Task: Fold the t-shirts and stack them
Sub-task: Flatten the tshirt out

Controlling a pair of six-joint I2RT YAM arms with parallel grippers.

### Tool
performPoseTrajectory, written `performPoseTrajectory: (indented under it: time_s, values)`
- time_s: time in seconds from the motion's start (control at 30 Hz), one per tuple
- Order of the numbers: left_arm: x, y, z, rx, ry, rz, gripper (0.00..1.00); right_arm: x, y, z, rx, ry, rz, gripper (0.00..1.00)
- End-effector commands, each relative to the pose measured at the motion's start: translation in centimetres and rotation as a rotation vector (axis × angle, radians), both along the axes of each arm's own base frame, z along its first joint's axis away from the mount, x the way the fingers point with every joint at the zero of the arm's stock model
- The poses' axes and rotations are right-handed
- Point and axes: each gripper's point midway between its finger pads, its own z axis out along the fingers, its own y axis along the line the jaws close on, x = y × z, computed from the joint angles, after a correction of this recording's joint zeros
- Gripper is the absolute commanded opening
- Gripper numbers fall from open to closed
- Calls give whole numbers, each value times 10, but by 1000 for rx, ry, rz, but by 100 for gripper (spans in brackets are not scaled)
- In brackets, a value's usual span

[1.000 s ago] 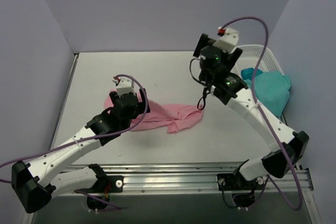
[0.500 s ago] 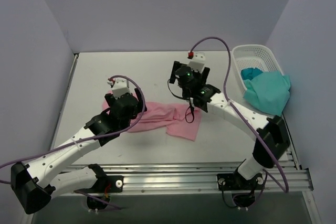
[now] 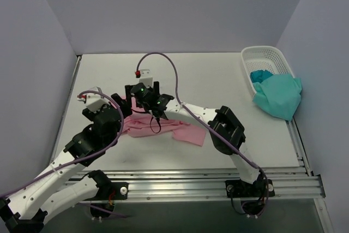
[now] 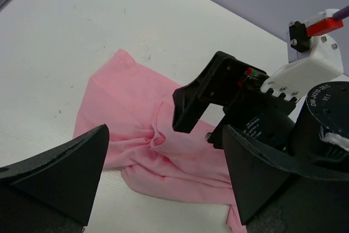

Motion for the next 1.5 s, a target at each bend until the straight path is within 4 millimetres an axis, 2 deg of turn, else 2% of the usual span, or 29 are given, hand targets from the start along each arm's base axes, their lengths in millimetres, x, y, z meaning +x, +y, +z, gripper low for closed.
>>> performPoseTrajectory:
  time_s: [0.0,0.13,0.27,0.53,0.83,0.97,1.0,1.03,1.13,1.27,1.33,1.4,1.43,1.47]
  values:
    - [0,14,-3,-1,0,65,94,-33,43,25,61,1,77,100]
    - [-3,20,-3,7,15,100,94,-59,62,15,32,29,112,100]
    - [-4,20,-3,-4,7,90,94,-65,63,8,28,50,106,100]
    - [-3,19,-3,-2,12,83,94,-71,44,-18,-38,82,55,100]
    - [-4,19,-3,-11,9,80,94,-98,42,-52,-48,153,54,100]
    - [-4,17,-4,-11,14,75,94,-99,38,-57,-58,153,34,98]
    - [-3,17,-4,-11,14,74,94,-98,37,-56,-62,147,28,90]
    - [-3,17,-4,-12,13,74,94,-97,36,-55,-65,141,27,74]
    - [-3,16,-5,-6,18,72,94,-94,33,-54,-72,133,20,46]
    - [-3,16,-4,-8,15,72,94,-90,28,-58,-72,145,18,29]
    - [-3,17,-4,-7,15,72,94,-90,26,-60,-77,150,14,16]
    - [-3,17,-4,-8,14,72,94,-90,24,-62,-76,153,10,9]
    - [-3,17,-3,-10,12,72,94,-91,23,-63,-79,155,9,0]
    - [-3,17,-4,-8,14,72,94,-90,22,-63,-80,152,6,0]
